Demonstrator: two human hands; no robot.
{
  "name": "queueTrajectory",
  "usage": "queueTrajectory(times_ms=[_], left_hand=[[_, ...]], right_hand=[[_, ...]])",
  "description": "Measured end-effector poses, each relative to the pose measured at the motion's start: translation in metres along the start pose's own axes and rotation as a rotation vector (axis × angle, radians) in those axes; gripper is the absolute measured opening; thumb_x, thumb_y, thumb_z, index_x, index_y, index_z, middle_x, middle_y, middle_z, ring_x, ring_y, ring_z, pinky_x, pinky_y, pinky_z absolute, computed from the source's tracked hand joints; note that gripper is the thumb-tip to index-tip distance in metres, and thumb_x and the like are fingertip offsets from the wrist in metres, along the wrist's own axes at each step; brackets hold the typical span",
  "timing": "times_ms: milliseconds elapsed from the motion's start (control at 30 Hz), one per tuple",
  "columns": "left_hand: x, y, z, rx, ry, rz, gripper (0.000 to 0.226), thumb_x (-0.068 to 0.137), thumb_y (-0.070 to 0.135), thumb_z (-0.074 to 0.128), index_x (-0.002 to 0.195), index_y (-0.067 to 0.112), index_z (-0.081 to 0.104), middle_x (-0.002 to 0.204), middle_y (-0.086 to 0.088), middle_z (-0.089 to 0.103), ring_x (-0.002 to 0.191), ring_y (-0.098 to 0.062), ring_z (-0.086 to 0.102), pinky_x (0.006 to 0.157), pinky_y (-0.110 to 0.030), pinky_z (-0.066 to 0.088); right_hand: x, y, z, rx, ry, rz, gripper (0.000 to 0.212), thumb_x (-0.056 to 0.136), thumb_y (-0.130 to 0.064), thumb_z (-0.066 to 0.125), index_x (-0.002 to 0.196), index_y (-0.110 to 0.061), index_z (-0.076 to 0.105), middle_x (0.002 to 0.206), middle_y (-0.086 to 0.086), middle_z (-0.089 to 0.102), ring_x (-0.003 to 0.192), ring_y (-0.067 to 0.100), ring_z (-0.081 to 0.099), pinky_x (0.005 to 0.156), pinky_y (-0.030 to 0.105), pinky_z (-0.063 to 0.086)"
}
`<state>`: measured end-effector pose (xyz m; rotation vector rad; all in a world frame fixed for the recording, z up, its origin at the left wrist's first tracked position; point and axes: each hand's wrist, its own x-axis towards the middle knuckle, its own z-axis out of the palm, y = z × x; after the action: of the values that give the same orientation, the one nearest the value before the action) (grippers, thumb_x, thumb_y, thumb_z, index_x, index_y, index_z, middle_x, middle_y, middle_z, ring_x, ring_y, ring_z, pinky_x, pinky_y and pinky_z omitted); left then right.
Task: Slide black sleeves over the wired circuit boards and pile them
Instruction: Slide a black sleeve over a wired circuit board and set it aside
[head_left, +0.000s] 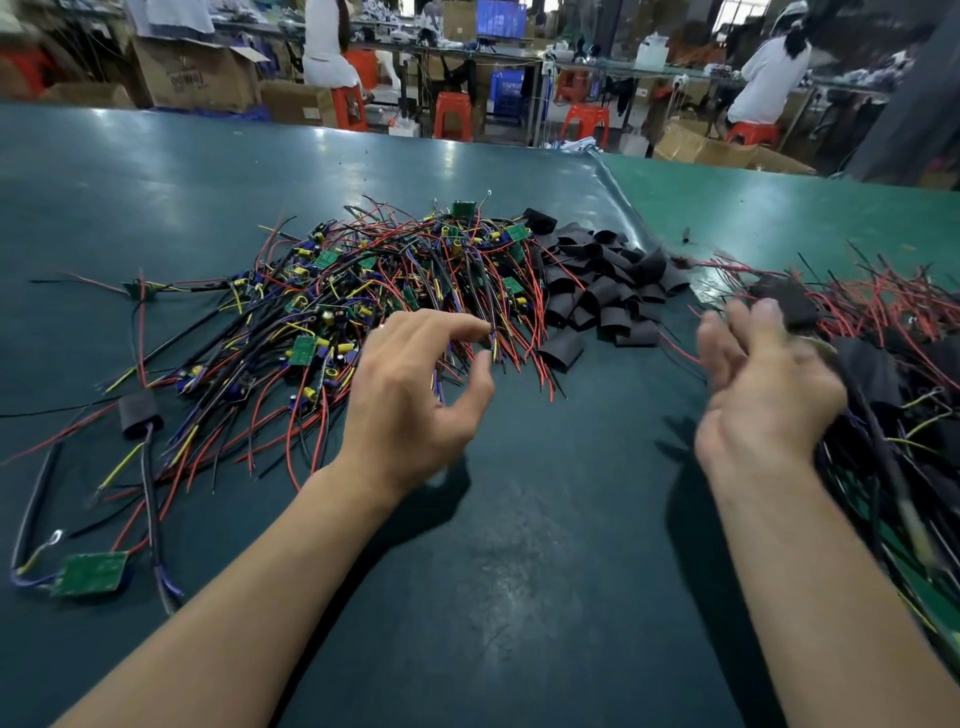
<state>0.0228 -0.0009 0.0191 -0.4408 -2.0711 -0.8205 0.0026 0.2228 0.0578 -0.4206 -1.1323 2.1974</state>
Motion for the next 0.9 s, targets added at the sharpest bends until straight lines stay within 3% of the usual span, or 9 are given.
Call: queueTrajectory(times_ms=[67,133,233,333,533,767,900], left_hand=[[0.0,-0.007,0.0,0.197,-0.069,-0.145,0.023,0.086,0.025,0.064,0.105,0.013,0.069,0.104,-0.003,0.067,0.1,-0.028,0.058,0.088,-0.041,0.043],[0.001,-0.016,-0.002,0.396,-0.157,-0.33,0.032,0.088,0.034,0.062,0.114,0.017,0.066,0.115,-0.006,0.061,0.111,-0.031,0.05,0.091,-0.041,0.036],[0.004,-0.031,-0.012,0.575,-0.171,-0.533,0.038,0.089,0.034,0.058,0.122,0.015,0.062,0.127,-0.013,0.055,0.119,-0.036,0.044,0.094,-0.045,0.035],[0.007,-0.041,-0.021,0.665,-0.237,-0.665,0.038,0.092,0.028,0.054,0.124,0.008,0.06,0.131,-0.019,0.052,0.119,-0.041,0.044,0.096,-0.049,0.038],[0.006,-0.042,-0.024,0.599,-0.225,-0.694,0.032,0.094,0.021,0.058,0.12,0.003,0.061,0.127,-0.021,0.046,0.112,-0.042,0.047,0.094,-0.047,0.04],[0.009,-0.042,-0.025,0.59,-0.207,-0.816,0.048,0.095,0.04,0.056,0.128,0.005,0.053,0.124,-0.025,0.054,0.106,-0.049,0.055,0.088,-0.048,0.044],[0.009,-0.043,-0.025,0.474,-0.091,-0.744,0.033,0.095,0.04,0.055,0.116,0.014,0.061,0.1,-0.014,0.069,0.101,-0.042,0.059,0.085,-0.043,0.042]], right_hand=[[0.009,-0.001,-0.006,0.023,0.069,0.154,0.015,0.093,-0.01,0.067,0.082,-0.002,0.061,0.097,0.019,0.072,0.066,0.018,0.072,0.067,0.024,0.06],[0.008,0.006,-0.006,-0.03,-0.005,0.254,0.007,0.093,-0.003,0.062,0.089,0.002,0.061,0.092,0.02,0.074,0.067,0.023,0.073,0.06,0.023,0.058],[-0.004,0.017,0.0,-0.167,-0.168,0.267,0.009,0.095,-0.008,0.059,0.096,0.0,0.064,0.082,0.014,0.076,0.068,0.025,0.073,0.051,0.022,0.054],[-0.011,0.024,0.004,-0.273,-0.251,0.264,0.009,0.095,-0.012,0.062,0.09,-0.005,0.064,0.077,0.009,0.075,0.063,0.023,0.071,0.047,0.023,0.053],[-0.011,0.026,0.003,-0.357,-0.233,0.278,0.007,0.093,-0.01,0.064,0.086,-0.009,0.066,0.082,0.006,0.069,0.059,0.018,0.069,0.046,0.024,0.053],[-0.019,0.03,0.002,-0.488,-0.363,0.237,0.011,0.092,-0.012,0.064,0.082,-0.012,0.069,0.079,0.004,0.069,0.06,0.012,0.066,0.046,0.024,0.052],[-0.021,0.029,0.002,-0.533,-0.402,0.179,0.011,0.093,-0.012,0.063,0.085,-0.01,0.07,0.081,0.005,0.07,0.059,0.011,0.065,0.046,0.024,0.051]])
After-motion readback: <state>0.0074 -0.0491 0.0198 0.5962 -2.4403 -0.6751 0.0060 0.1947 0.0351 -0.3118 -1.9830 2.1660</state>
